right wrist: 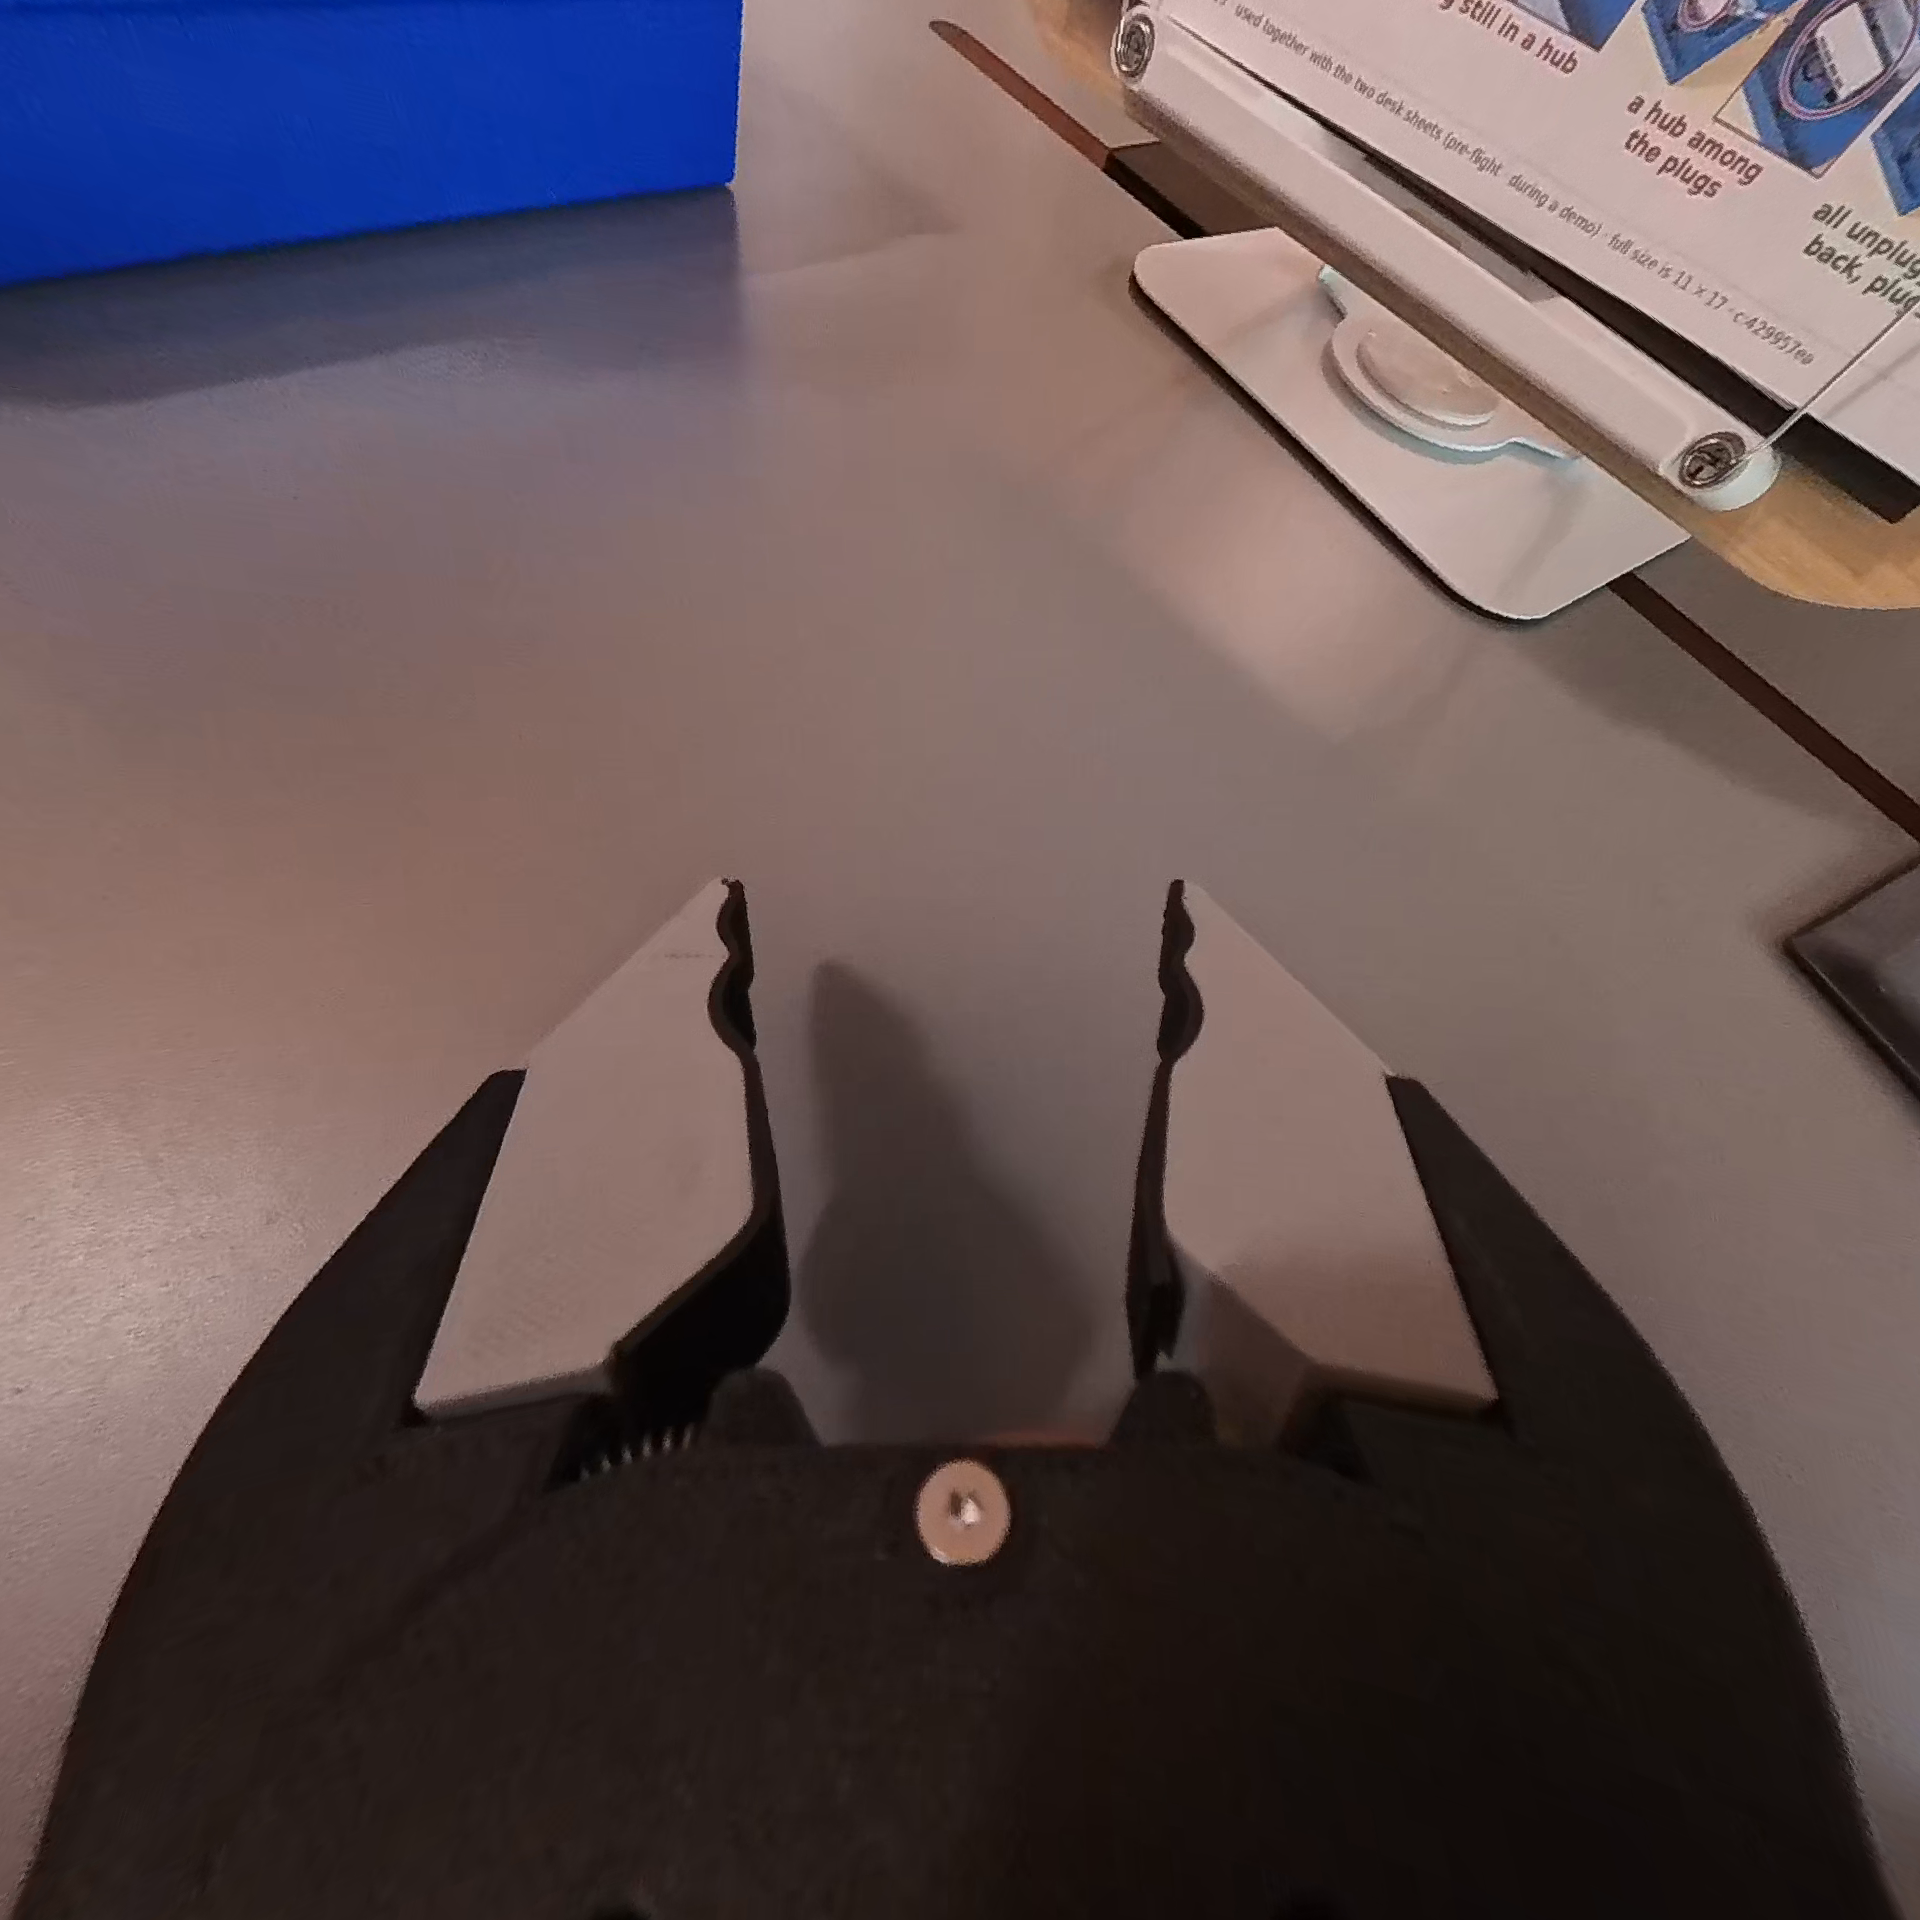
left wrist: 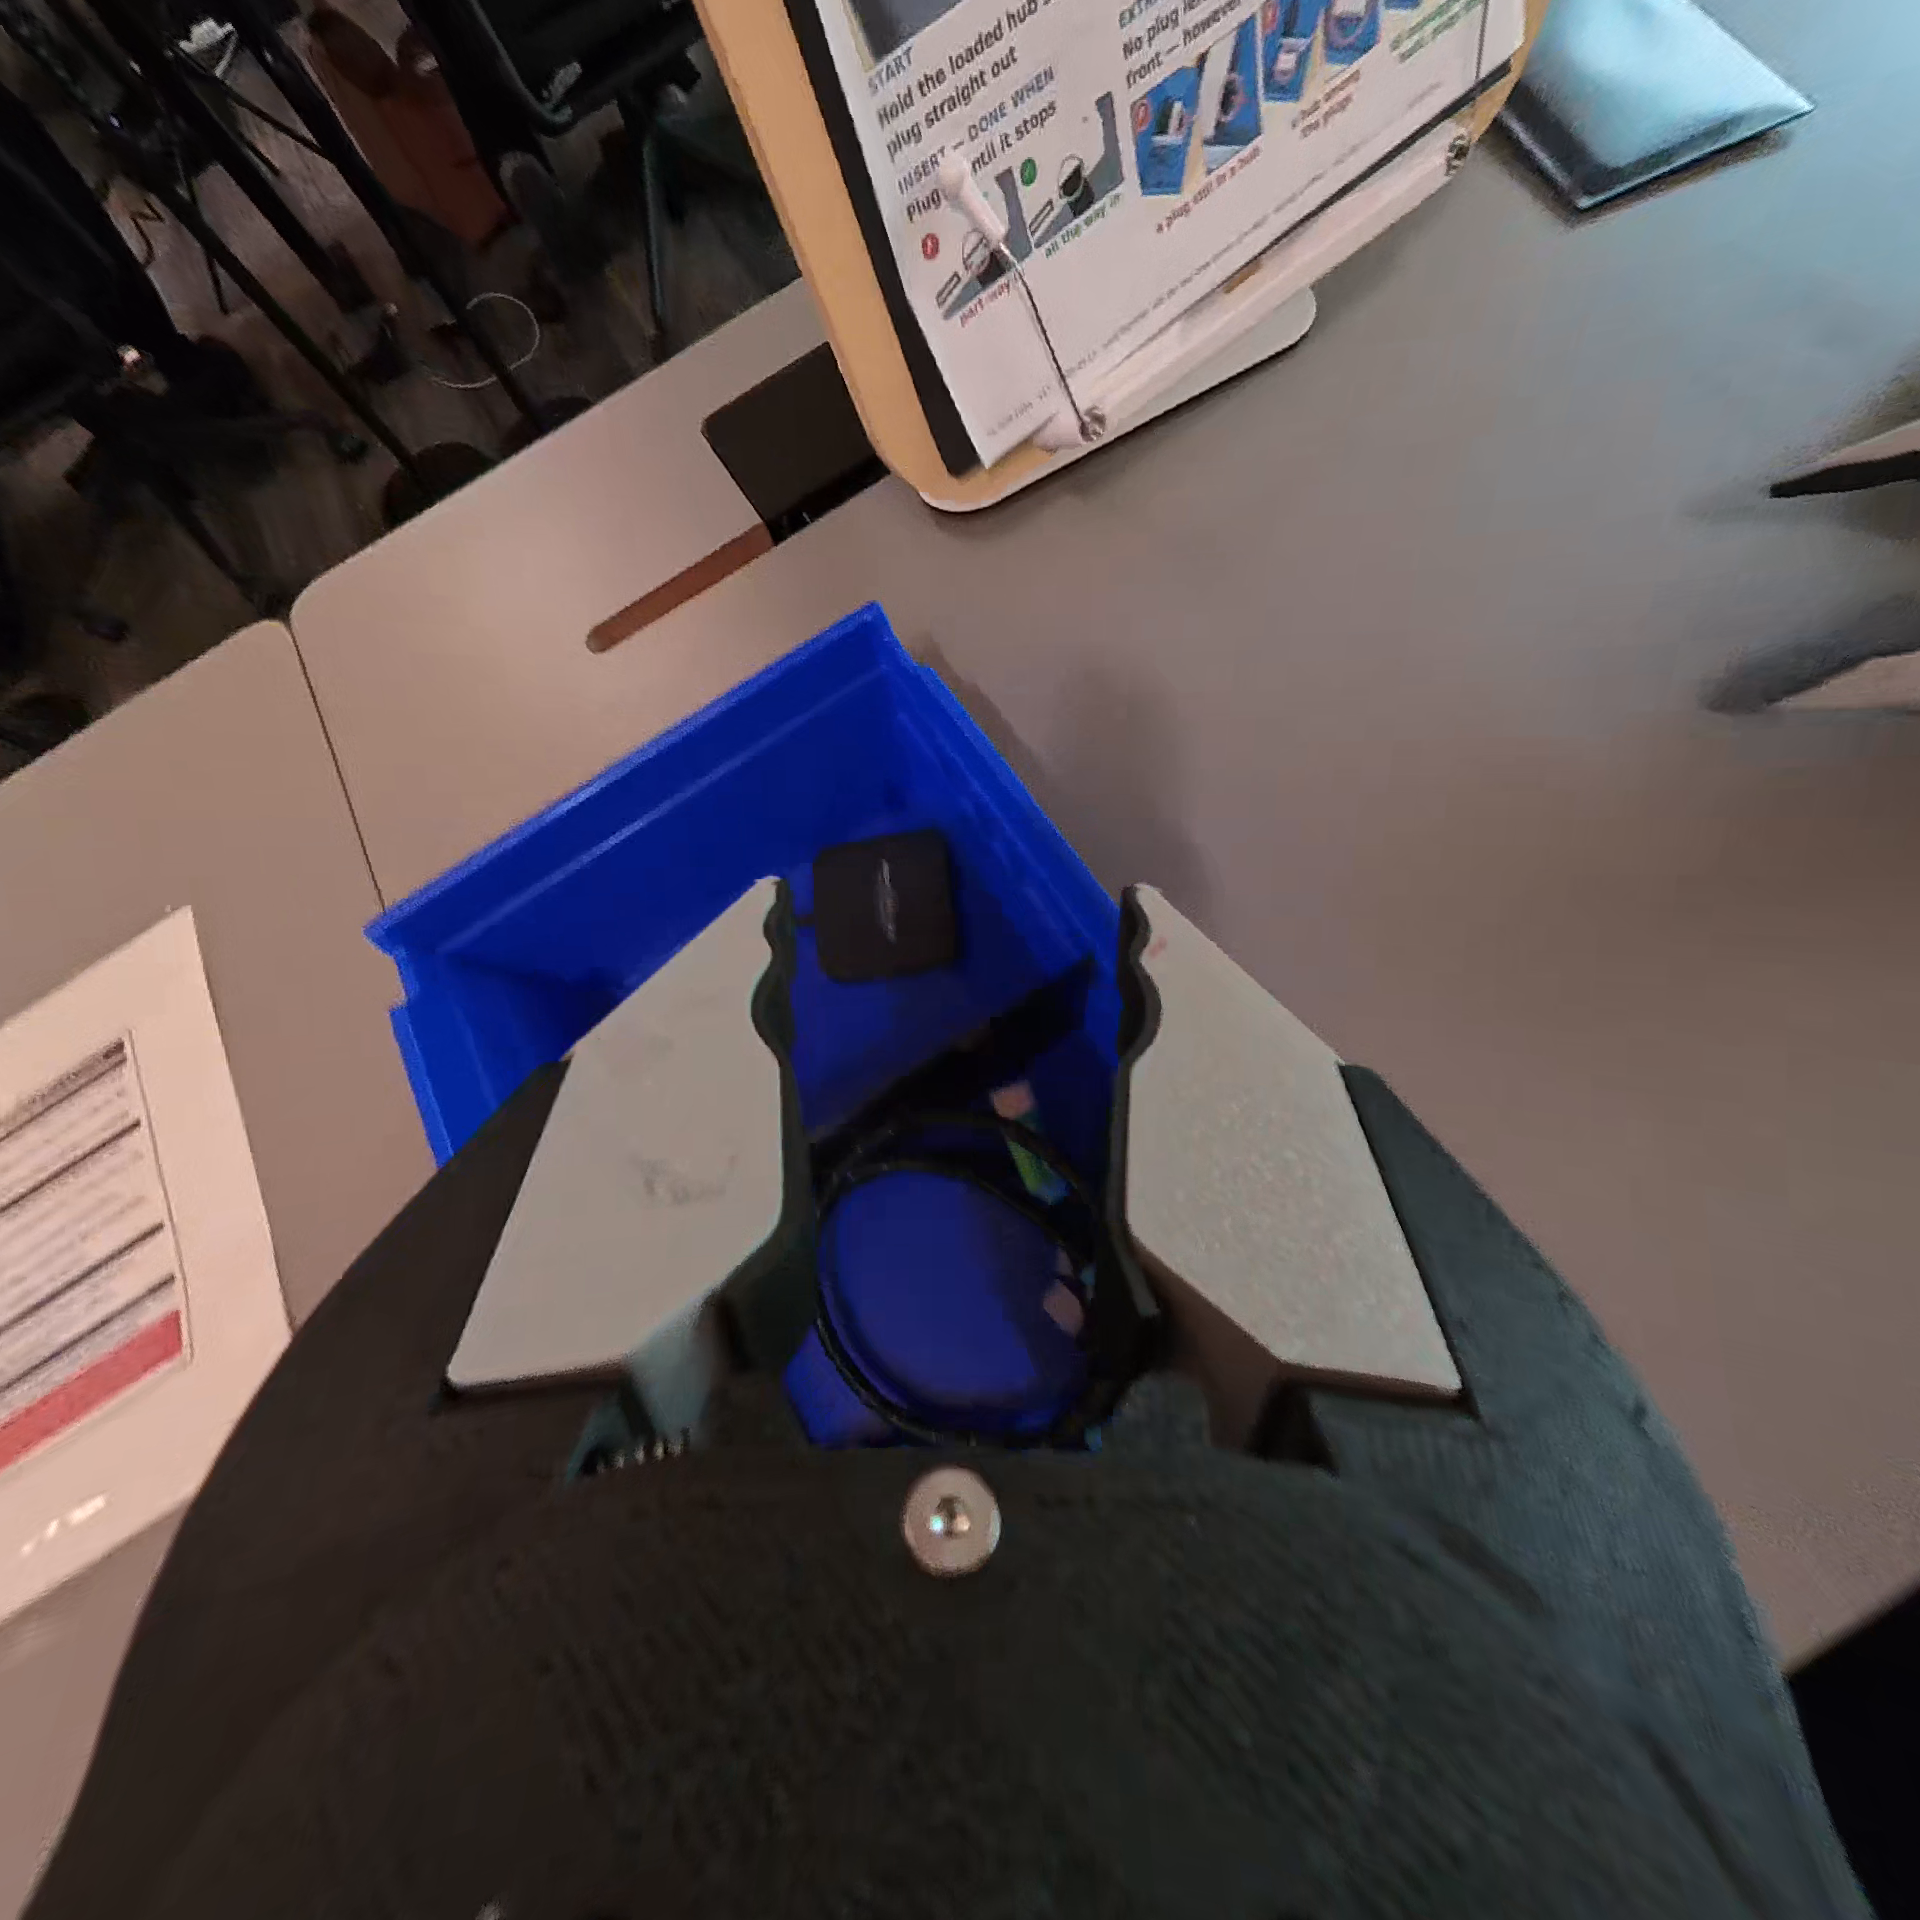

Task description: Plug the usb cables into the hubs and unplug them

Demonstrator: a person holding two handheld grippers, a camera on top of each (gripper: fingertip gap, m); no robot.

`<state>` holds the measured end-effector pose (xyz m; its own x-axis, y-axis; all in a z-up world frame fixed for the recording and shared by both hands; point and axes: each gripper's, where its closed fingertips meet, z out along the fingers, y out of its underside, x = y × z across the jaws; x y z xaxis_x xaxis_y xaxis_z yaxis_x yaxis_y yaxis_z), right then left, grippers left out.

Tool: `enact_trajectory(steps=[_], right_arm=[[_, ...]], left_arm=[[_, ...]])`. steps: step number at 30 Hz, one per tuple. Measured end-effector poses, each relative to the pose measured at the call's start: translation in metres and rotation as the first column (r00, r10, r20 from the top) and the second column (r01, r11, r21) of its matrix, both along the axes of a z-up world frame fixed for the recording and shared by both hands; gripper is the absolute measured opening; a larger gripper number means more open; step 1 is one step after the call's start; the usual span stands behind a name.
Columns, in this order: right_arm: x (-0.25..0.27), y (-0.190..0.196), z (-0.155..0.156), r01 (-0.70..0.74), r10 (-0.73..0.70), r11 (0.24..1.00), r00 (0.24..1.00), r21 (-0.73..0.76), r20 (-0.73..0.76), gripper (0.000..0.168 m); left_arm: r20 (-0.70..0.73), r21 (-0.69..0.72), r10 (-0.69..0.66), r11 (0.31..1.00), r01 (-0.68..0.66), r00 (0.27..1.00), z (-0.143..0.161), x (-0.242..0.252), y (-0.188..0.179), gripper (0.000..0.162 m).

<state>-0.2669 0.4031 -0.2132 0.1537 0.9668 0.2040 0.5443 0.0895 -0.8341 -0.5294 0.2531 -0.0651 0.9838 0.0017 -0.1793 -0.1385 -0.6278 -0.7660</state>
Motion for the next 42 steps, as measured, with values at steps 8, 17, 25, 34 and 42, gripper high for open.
enact_trajectory(steps=[8, 17, 25, 34, 42], right_arm=[[0.004, 0.008, 0.006, 0.052, -0.052, 0.999, 0.998, -0.014, -0.033, 0.076], [-0.001, 0.014, 0.005, 0.053, -0.059, 0.994, 0.996, -0.092, -0.066, 0.075], [-0.004, -0.001, 0.001, -0.001, -0.002, 0.997, 0.999, -0.076, -0.037, 0.075], [-0.005, -0.014, 0.007, -0.039, 0.036, 0.997, 0.998, -0.062, -0.056, 0.075], [0.000, -0.001, 0.012, 0.009, -0.012, 0.999, 0.997, -0.043, -0.074, 0.074]], left_arm=[[0.009, 0.006, -0.161, 0.987, 0.160, 0.987, -0.030, -0.006, 0.049, 0.054], [0.075, -0.206, -0.227, 0.949, 0.238, 0.971, -0.087, -0.037, 0.063, 0.054], [0.142, -0.361, -0.143, 0.914, 0.186, 0.979, -0.125, -0.059, 0.070, 0.051], [0.156, -0.348, -0.018, 0.935, 0.072, 0.988, -0.109, -0.054, 0.055, 0.048], [0.114, -0.350, 0.009, 0.936, 0.032, 0.993, -0.064, -0.033, 0.012, 0.036]])
